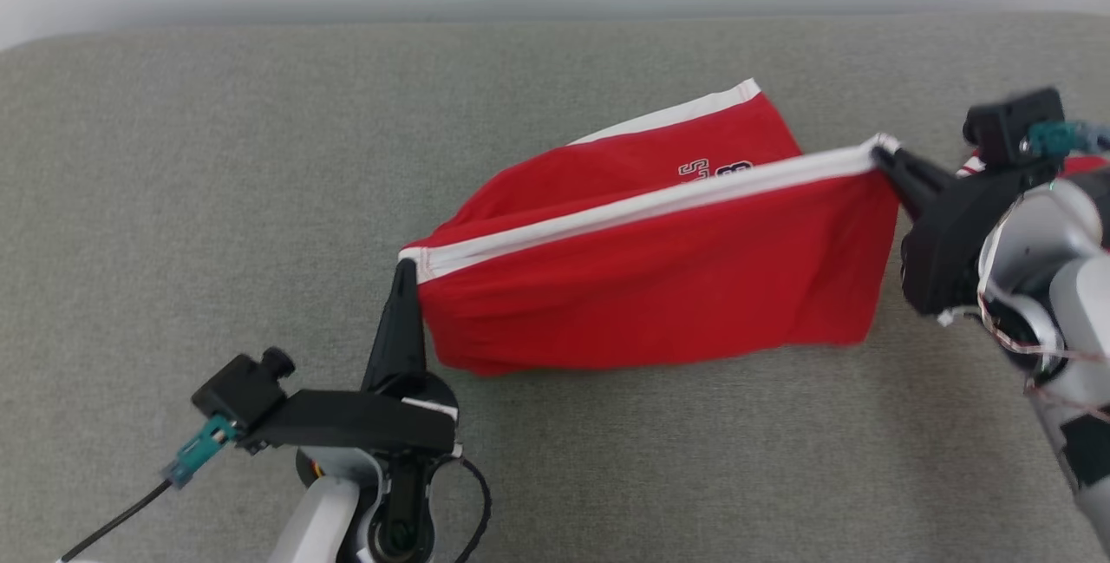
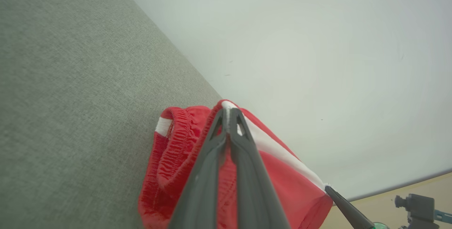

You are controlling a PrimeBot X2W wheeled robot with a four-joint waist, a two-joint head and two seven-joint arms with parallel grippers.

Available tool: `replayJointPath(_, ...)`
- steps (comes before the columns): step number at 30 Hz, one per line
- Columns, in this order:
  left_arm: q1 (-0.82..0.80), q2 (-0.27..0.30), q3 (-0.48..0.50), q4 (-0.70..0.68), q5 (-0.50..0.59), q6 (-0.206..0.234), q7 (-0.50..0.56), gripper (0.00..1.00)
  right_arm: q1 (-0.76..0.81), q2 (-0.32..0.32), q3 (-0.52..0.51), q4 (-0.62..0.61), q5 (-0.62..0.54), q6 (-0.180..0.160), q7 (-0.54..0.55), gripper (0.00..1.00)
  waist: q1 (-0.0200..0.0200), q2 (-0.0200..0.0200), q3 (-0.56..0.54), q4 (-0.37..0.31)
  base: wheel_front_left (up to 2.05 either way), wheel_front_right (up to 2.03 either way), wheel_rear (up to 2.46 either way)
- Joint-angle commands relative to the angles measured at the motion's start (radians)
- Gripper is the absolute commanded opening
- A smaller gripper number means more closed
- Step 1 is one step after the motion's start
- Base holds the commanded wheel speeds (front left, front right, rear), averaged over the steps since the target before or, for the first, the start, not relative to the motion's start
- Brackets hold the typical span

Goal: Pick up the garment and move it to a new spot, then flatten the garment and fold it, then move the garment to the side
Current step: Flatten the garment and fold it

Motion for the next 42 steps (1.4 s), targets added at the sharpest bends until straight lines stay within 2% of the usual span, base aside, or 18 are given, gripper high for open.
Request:
replayJointPath(1, -0.021, -0.003, -0.009, 0.007, 0.015, 0.006, -0.005, 0.00, -0.038, -0.005, 0.006, 0.032, -0.013, -0.003, -0.019, 0.00, -0.0002, -0.0001, 0.043, 0.041, 0.00, 0.00, 0.00)
replayJointPath(12, -0.183, -0.011, -0.112, 0.015, -0.035, 0.048, -0.007, 0.00, -0.333, 0.015, 0.053, 0.318, -0.096, -0.003, -0.144, 0.00, -0.0002, -0.0001, 0.149, 0.112, 0.00, 0.00, 0.00)
replayJointPath(20, -0.284, -0.012, -0.119, 0.048, -0.027, 0.077, -0.005, 0.00, -0.446, 0.037, 0.113, 0.424, -0.106, -0.003, -0.155, 0.00, -0.0002, -0.0001, 0.214, 0.135, 0.00, 0.00, 0.00)
replayJointPath(27, -0.353, -0.012, -0.131, 0.096, -0.018, 0.082, -0.005, 0.00, -0.509, 0.038, 0.151, 0.488, -0.099, -0.003, -0.179, 0.00, -0.0002, -0.0001, 0.242, 0.137, 0.00, 0.00, 0.00)
replayJointPath(28, -0.363, -0.012, -0.132, 0.103, -0.007, 0.084, -0.005, 0.29, -0.516, 0.039, 0.152, 0.499, -0.097, -0.003, -0.183, 0.00, -0.0002, -0.0001, 0.244, 0.137, 0.00, 0.00, 0.00)
replayJointPath(29, -0.369, -0.012, -0.138, 0.108, -0.007, 0.082, -0.005, 0.69, -0.524, 0.042, 0.151, 0.511, -0.096, -0.003, -0.186, 0.00, -0.0002, -0.0001, 0.246, 0.137, 0.00, 0.00, 0.00)
replayJointPath(30, -0.373, -0.012, -0.136, 0.112, -0.013, 0.081, -0.005, 1.00, -0.532, 0.047, 0.151, 0.520, -0.096, -0.003, -0.189, 0.18, -0.0002, -0.0001, 0.247, 0.136, 0.00, 0.00, 0.00)
replayJointPath(31, -0.380, -0.012, -0.136, 0.117, -0.001, 0.082, -0.005, 1.00, -0.539, 0.052, 0.148, 0.528, -0.094, -0.003, -0.197, 0.96, -0.0002, -0.0001, 0.247, 0.135, 0.00, 0.00, 0.00)
replayJointPath(32, -0.383, -0.012, -0.135, 0.121, 0.002, 0.082, -0.005, 1.00, -0.547, 0.056, 0.146, 0.535, -0.094, -0.003, -0.205, 1.00, -0.0002, -0.0001, 0.247, 0.134, 0.00, 0.00, 0.00)
replayJointPath(37, -0.375, -0.012, -0.097, 0.129, 0.046, 0.085, -0.006, 1.00, -0.561, 0.072, 0.146, 0.570, -0.077, -0.003, -0.212, 1.00, -0.0002, -0.0001, 0.226, 0.125, 0.00, 0.00, 0.00)
replayJointPath(40, -0.363, -0.012, -0.071, 0.123, 0.100, 0.086, -0.006, 1.00, -0.561, 0.075, 0.148, 0.576, -0.065, -0.003, -0.208, 1.00, -0.0002, -0.0001, 0.209, 0.121, 0.00, 0.00, 0.00)
replayJointPath(42, -0.344, -0.012, -0.049, 0.117, 0.184, 0.094, -0.006, 1.00, -0.550, 0.080, 0.145, 0.582, -0.045, -0.003, -0.195, 1.00, -0.0002, -0.0001, 0.188, 0.117, 0.00, 0.00, 0.00)
